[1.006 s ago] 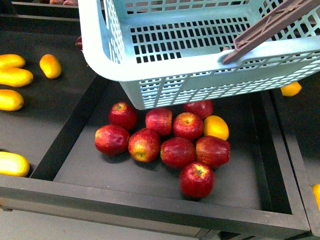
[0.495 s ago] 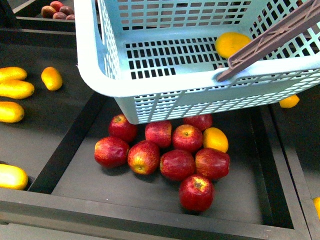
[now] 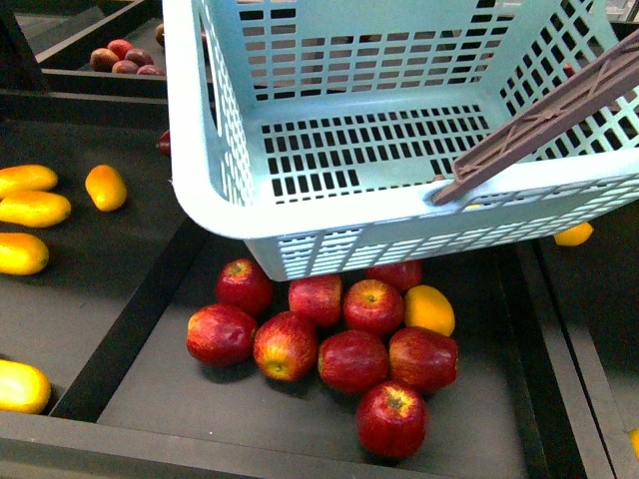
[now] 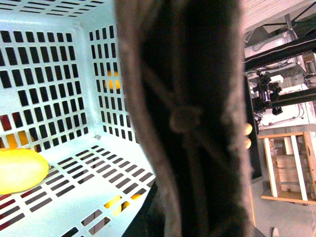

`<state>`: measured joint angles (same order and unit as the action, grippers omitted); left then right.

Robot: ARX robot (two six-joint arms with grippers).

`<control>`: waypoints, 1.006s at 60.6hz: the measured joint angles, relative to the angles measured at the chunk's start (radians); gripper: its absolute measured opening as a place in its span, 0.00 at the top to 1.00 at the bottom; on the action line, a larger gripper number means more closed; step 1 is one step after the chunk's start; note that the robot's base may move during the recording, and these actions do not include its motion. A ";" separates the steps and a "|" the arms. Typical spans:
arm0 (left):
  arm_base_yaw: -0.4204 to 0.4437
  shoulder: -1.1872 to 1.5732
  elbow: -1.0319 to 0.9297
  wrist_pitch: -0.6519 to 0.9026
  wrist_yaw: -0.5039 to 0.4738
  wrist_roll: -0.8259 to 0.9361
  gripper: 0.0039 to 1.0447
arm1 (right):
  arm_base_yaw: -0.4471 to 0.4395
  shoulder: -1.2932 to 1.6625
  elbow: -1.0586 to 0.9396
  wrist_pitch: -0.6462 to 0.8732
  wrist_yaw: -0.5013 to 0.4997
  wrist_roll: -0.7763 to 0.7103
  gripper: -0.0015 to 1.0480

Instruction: Pick lemon and mango into basket

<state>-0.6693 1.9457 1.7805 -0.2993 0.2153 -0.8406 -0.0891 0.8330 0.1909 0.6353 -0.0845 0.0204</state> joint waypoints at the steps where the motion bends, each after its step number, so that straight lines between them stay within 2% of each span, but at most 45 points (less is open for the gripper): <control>1: 0.000 0.000 0.000 0.000 0.000 0.001 0.96 | 0.001 -0.005 -0.003 -0.001 0.003 -0.001 0.83; 7: 0.000 0.000 0.000 0.000 0.001 0.000 0.96 | 0.061 -0.060 -0.041 -0.019 0.076 -0.012 0.98; 34: -0.001 0.000 0.000 0.000 0.003 0.000 0.96 | 0.085 -0.283 -0.137 -0.148 0.084 -0.016 0.97; 44: 0.000 0.000 0.000 0.000 0.000 0.002 0.96 | 0.085 -0.300 -0.141 -0.153 0.084 -0.016 0.73; 50: 0.000 0.000 0.000 0.000 0.002 0.001 0.96 | 0.085 -0.300 -0.142 -0.153 0.084 -0.016 0.51; 61: 0.000 0.000 0.000 0.000 0.002 0.001 0.96 | 0.085 -0.300 -0.142 -0.153 0.084 -0.016 0.23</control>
<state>-0.6697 1.9457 1.7805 -0.2993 0.2172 -0.8398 -0.0036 0.5327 0.0490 0.4820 -0.0002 0.0044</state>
